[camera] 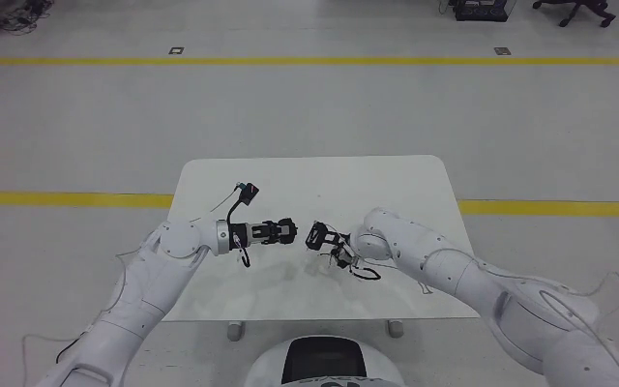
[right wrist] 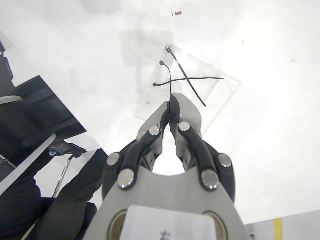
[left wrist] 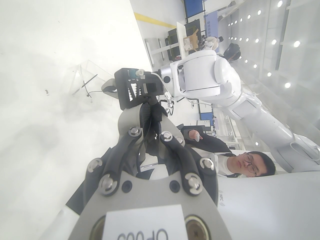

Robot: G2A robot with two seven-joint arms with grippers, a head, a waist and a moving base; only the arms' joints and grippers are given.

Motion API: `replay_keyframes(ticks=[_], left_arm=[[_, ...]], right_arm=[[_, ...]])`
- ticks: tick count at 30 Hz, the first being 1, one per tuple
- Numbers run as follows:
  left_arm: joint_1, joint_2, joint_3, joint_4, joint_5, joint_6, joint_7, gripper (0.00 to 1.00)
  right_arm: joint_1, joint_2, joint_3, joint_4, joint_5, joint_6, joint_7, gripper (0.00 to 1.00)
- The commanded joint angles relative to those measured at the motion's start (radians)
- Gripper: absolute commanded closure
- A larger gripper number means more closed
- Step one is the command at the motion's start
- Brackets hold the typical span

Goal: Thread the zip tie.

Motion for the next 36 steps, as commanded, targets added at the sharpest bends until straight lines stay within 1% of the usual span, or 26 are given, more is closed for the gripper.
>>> replay_keyframes(ticks=[1,4,7,9,15,16,19,20,33,35,36], left_arm=[[0.000,0.000,0.000,0.000,0.000,0.000,0.000,1.00],[0.000,0.000,0.000,0.000,0.000,0.000,0.000,1.00],[0.000,0.000,0.000,0.000,0.000,0.000,0.000,1.00],[0.000,0.000,0.000,0.000,0.000,0.000,0.000,1.00],[0.000,0.000,0.000,0.000,0.000,0.000,0.000,1.00],[0.000,0.000,0.000,0.000,0.000,0.000,0.000,1.00],[0.000,0.000,0.000,0.000,0.000,0.000,0.000,1.00],[0.000,0.000,0.000,0.000,0.000,0.000,0.000,1.00],[0.000,0.000,0.000,0.000,0.000,0.000,0.000,1.00],[0.000,0.000,0.000,0.000,0.000,0.000,0.000,1.00],[0.000,0.000,0.000,0.000,0.000,0.000,0.000,1.00]], right_arm=[[0.003,0.020,0.000,-0.018,0.012,0.000,-0.014,1.00],[0.004,0.047,0.000,-0.047,0.024,0.000,-0.053,1.00],[0.003,0.081,0.000,-0.079,0.036,0.000,-0.123,1.00],[0.001,0.109,0.000,-0.094,0.052,0.000,-0.192,1.00],[-0.014,0.185,0.000,-0.140,0.069,0.000,-0.351,1.00],[-0.017,0.201,0.000,-0.152,0.076,0.000,-0.396,1.00],[-0.028,0.238,0.000,-0.184,0.092,0.000,-0.494,1.00],[-0.028,0.246,0.000,-0.189,0.098,0.000,-0.507,1.00],[-0.031,0.246,0.002,-0.191,0.100,0.001,-0.513,1.00],[-0.053,0.251,0.020,-0.198,0.100,0.000,-0.578,1.00],[-0.066,0.256,0.032,-0.208,0.102,0.000,-0.632,1.00]])
